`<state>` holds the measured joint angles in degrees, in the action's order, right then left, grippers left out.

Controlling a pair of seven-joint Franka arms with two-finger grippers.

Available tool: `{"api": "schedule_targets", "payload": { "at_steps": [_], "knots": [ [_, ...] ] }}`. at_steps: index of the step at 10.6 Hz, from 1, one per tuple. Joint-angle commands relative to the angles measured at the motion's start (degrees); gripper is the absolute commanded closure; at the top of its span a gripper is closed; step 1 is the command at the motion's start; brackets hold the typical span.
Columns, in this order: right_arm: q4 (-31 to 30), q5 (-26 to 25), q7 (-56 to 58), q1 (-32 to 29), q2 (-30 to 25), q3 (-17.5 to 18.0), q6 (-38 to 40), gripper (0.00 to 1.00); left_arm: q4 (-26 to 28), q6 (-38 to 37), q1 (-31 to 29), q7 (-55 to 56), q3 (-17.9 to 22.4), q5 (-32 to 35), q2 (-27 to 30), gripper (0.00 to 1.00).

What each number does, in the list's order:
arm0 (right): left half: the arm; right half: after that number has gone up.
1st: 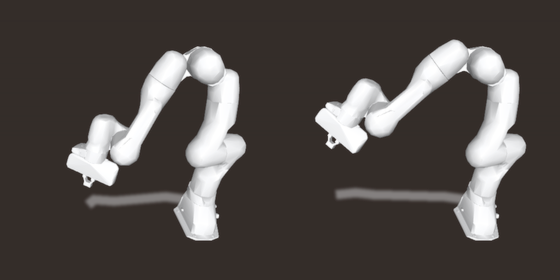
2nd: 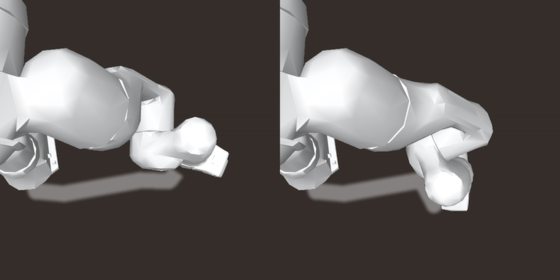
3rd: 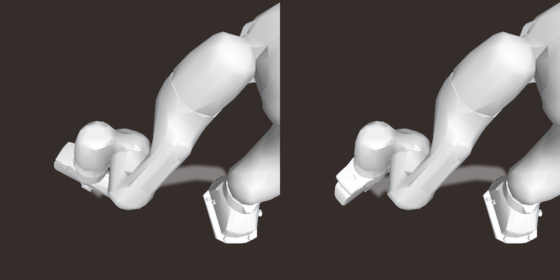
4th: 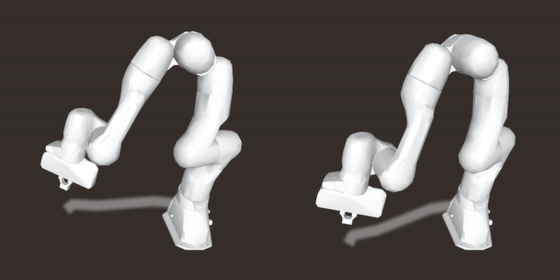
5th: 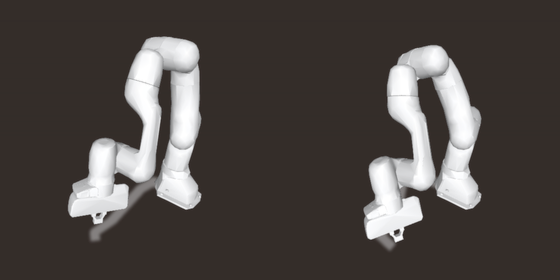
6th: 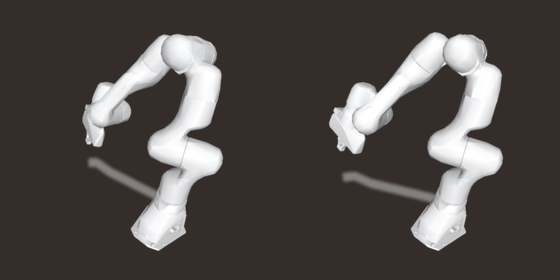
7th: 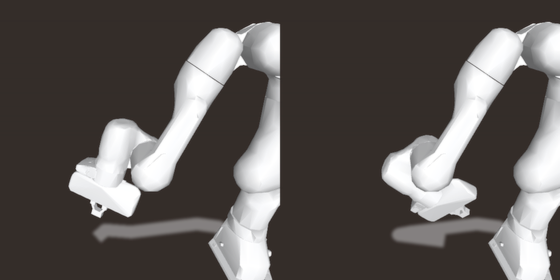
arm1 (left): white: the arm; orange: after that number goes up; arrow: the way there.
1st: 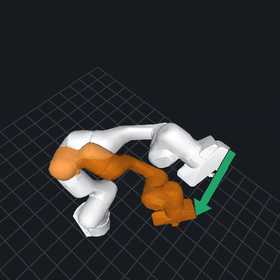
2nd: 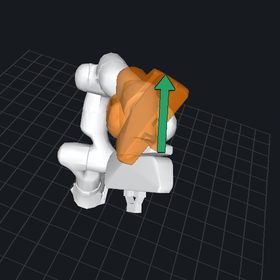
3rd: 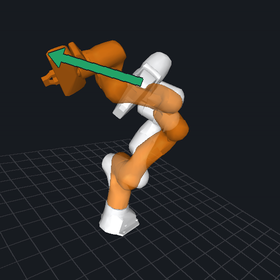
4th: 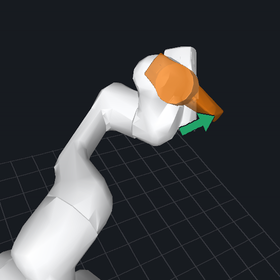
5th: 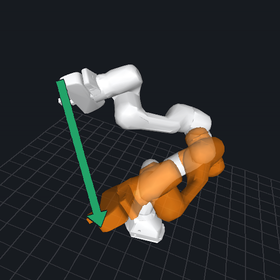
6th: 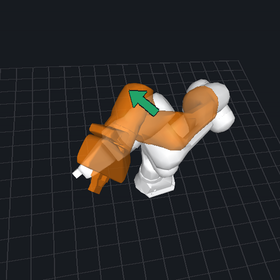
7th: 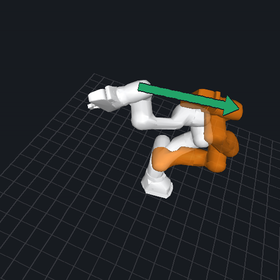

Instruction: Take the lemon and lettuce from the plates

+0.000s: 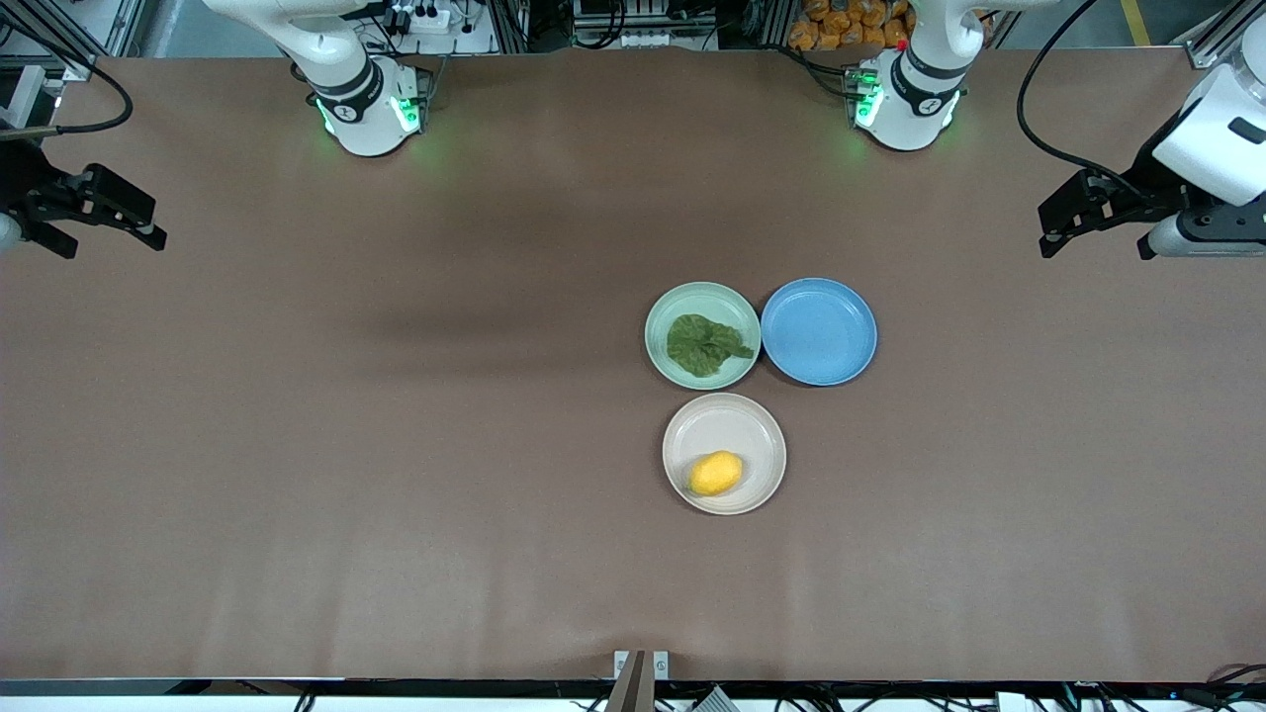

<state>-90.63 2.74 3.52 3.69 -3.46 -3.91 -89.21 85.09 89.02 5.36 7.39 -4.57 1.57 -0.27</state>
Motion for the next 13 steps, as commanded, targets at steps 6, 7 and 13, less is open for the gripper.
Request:
{"api": "schedule_targets", "payload": {
  "at_steps": [6,7,13],
  "knots": [
    [-0.6,0.2,-0.2,-0.4,-0.7,0.5,-0.3,0.0,-0.4,0.0,0.7,0.3,0.4,-1.0,-2.5,0.0],
    [-0.6,0.2,-0.2,-0.4,-0.7,0.5,-0.3,0.0,-0.4,0.0,0.8,0.3,0.4,-1.0,-3.8,0.0],
    [-0.6,0.2,-0.2,-0.6,-0.7,0.4,-0.3,0.0,-0.9,6.1,0.7,-0.3,0.5,-1.1,-10.1,0.0]
  ]
}}
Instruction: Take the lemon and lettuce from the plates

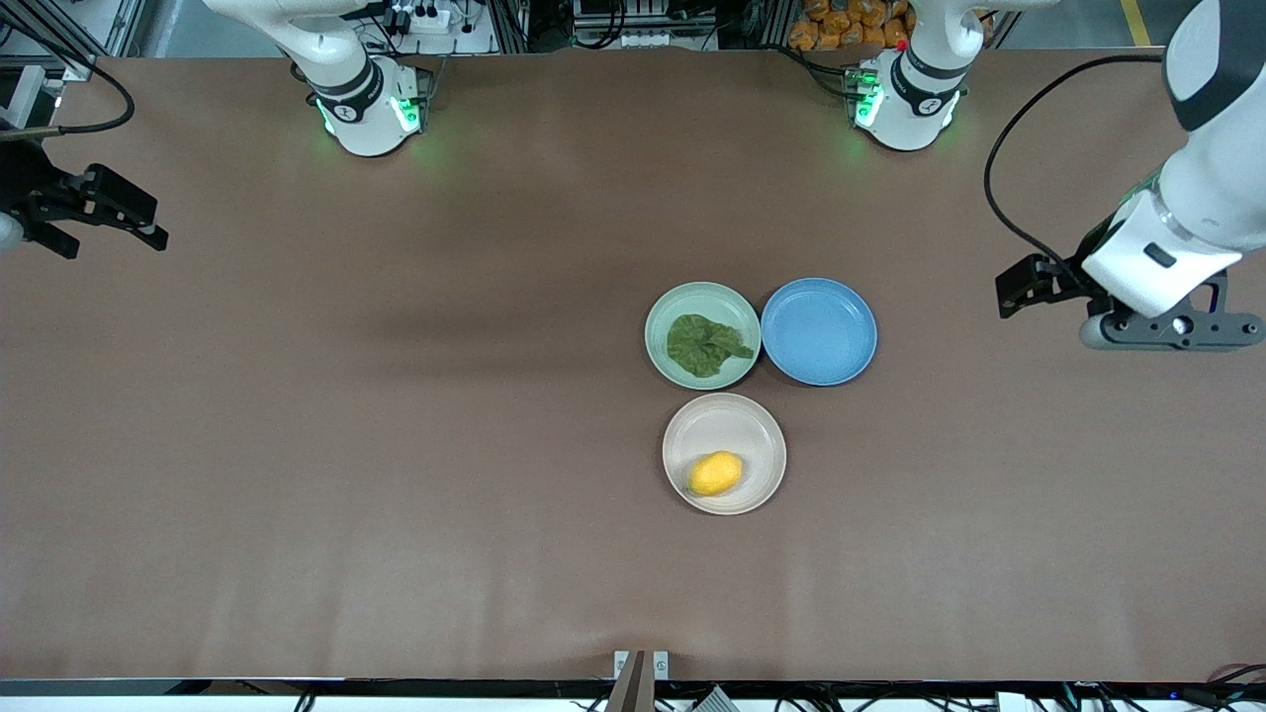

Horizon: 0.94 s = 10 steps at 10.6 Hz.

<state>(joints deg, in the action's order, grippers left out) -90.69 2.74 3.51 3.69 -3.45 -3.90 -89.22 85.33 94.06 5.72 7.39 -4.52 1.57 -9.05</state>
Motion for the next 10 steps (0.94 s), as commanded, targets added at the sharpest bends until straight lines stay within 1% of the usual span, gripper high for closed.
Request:
{"api": "schedule_targets", "payload": {
  "at_steps": [1,3,5,6,8,10],
  "knots": [
    [-0.5,0.2,-0.2,-0.6,-0.7,0.4,-0.2,0.0,-1.1,2.1,0.3,0.0,0.4,-1.2,-2.6,0.0],
    [-0.5,0.2,-0.2,-0.6,-0.7,0.4,-0.2,0.0,-1.1,3.1,0.4,0.3,0.3,-1.6,-6.2,0.0],
    [-0.5,0.2,-0.2,-0.7,-0.7,0.4,-0.2,0.0,-1.8,5.7,-0.1,0.5,0.7,-8.7,-11.1,0.0],
    [-0.5,0.2,-0.2,-0.7,-0.6,0.4,-0.2,0.0,-1.9,7.1,0.1,1.1,0.7,-8.9,-13.0,0.0],
    [-0.5,0.2,-0.2,-0.7,-0.6,0.4,-0.2,0.0,-1.9,10.7,1.9,8.0,0.0,-9.3,-16.8,0.0],
    [-0.5,0.2,-0.2,-0.5,-0.4,0.4,-0.2,0.0,-1.9,15.4,3.8,12.5,-0.1,-9.3,-19.9,0.0]
  ]
}}
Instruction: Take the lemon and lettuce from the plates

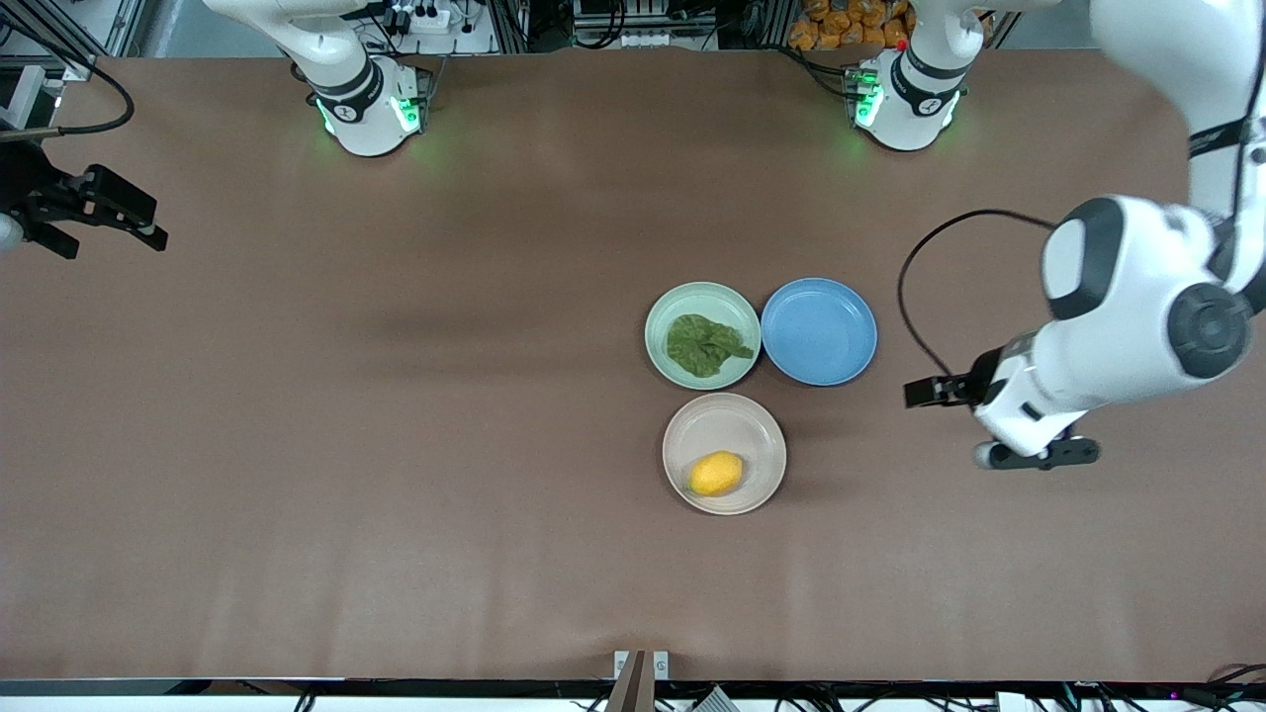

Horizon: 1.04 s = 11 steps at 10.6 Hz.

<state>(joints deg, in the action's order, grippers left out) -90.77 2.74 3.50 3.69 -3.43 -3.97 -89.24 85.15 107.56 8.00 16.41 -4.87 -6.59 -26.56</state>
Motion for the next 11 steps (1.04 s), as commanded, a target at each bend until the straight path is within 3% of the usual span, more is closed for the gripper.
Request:
{"api": "schedule_targets", "payload": {
  "at_steps": [1,4,11],
  "knots": [
    [-0.2,0.3,-0.2,-0.4,0.0,0.5,0.1,0.0,-1.7,4.5,2.0,5.6,0.3,-1.1,-3.4,0.0],
    [0.1,0.4,0.5,-0.2,1.9,0.5,0.1,0.0,-1.7,11.0,5.2,16.0,0.2,-1.1,-6.7,0.0],
    [0.2,0.2,-0.2,3.9,2.3,0.5,0.8,0.0,-2.5,27.4,14.2,19.1,0.8,-0.5,-13.5,0.0]
  ]
}}
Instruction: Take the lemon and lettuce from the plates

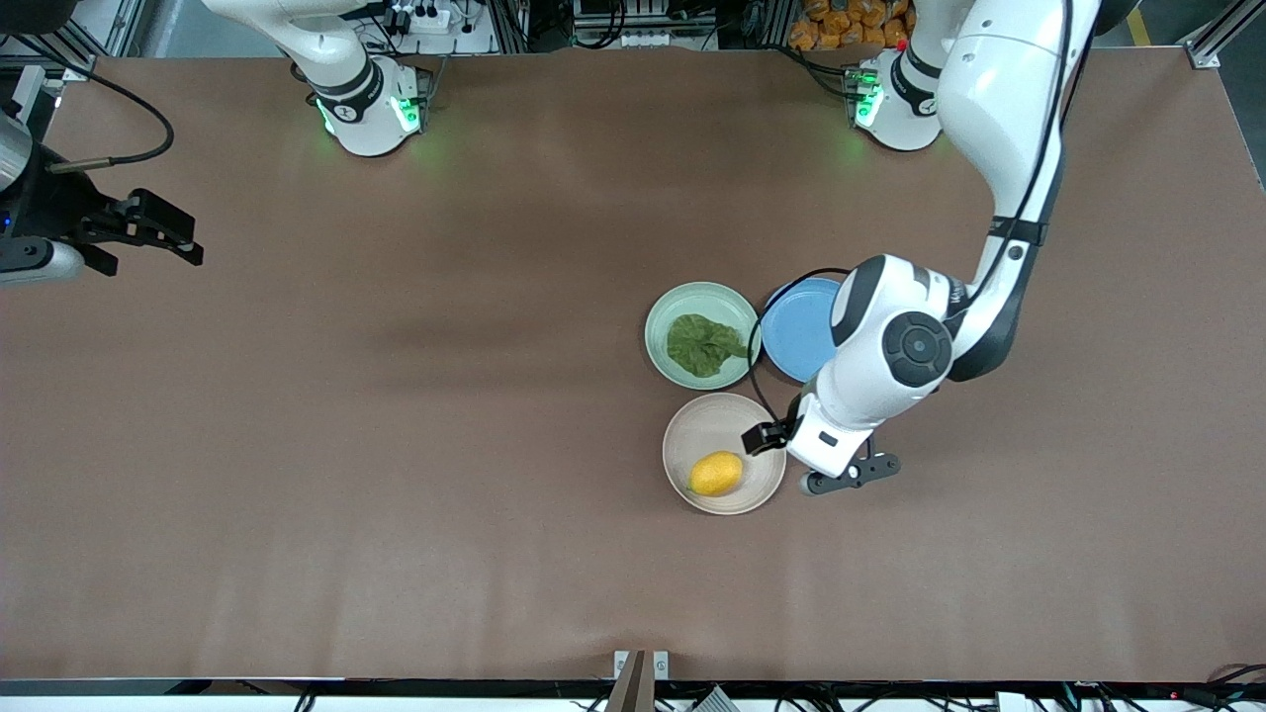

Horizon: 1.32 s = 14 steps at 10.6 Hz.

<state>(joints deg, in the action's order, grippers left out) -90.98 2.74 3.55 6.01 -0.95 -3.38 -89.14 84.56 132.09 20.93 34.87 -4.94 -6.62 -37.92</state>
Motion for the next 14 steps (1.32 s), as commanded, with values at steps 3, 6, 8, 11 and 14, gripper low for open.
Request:
{"api": "schedule_targets", "payload": {
  "at_steps": [3,6,8,11,14],
  "knots": [
    [0.8,0.1,-1.2,2.9,-0.2,-0.1,1.2,0.0,-1.9,10.7,3.6,0.5,1.2,0.6,-4.6,0.0],
    [0.8,0.1,-11.9,7.2,-0.1,-0.1,1.2,0.0,-1.9,14.8,4.4,0.3,1.2,0.9,-6.5,0.0],
    [0.8,0.1,-18.0,10.4,0.1,-0.1,1.2,0.0,-1.9,15.4,5.5,-0.1,1.6,10.7,-8.1,0.0],
    [0.9,-0.2,-25.2,14.1,0.7,-0.1,1.0,0.0,-1.8,15.3,5.5,-0.5,1.5,17.4,-8.2,0.0],
    [0.9,-0.3,-29.7,16.4,1.2,-0.1,0.7,0.0,-1.9,15.7,6.0,-2.6,1.4,17.3,-8.2,0.0]
  ]
}}
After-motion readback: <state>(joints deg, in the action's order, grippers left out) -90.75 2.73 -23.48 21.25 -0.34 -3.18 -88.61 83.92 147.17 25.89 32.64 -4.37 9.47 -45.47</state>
